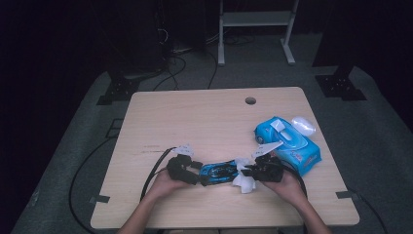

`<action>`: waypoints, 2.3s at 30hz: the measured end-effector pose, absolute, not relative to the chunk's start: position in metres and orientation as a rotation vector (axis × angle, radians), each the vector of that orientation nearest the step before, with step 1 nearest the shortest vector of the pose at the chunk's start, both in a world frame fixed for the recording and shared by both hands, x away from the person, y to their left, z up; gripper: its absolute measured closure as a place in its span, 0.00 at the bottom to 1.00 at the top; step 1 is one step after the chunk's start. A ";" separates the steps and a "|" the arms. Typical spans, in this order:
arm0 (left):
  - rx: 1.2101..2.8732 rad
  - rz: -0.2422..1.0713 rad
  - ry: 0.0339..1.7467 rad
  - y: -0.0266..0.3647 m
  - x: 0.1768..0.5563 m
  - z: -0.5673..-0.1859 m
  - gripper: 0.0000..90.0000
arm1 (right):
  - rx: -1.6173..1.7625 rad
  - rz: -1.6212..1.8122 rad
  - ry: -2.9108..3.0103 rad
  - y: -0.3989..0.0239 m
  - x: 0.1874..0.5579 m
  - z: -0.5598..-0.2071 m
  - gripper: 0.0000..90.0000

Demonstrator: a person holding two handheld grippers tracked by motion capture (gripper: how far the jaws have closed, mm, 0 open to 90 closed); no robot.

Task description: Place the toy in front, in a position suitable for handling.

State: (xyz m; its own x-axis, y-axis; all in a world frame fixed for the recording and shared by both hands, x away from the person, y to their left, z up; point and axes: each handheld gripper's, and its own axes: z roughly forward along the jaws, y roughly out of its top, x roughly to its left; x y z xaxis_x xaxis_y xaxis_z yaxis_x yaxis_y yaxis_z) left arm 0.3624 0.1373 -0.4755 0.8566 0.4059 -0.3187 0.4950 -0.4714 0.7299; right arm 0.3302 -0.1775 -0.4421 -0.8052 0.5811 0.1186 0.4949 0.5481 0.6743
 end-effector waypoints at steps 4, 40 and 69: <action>2.122 -0.125 0.646 0.136 0.362 -0.476 0.30 | 0.933 1.127 2.647 -0.177 0.333 -0.437 0.88; 2.123 -0.188 0.735 0.122 0.372 -0.475 0.30 | 0.825 1.139 2.617 -0.172 0.319 -0.451 0.90; 2.112 -0.165 0.719 0.117 0.364 -0.477 0.38 | 0.705 1.160 2.550 -0.175 0.292 -0.457 0.91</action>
State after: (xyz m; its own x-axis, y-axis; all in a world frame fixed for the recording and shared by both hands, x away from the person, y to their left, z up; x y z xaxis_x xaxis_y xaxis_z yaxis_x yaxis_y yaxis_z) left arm 0.3637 0.1165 -0.4769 0.8239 0.4331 -0.3656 0.5492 -0.4506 0.7038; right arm 0.2920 -0.1747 -0.4565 -0.8509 0.5246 -0.0280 0.3235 0.5652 0.7588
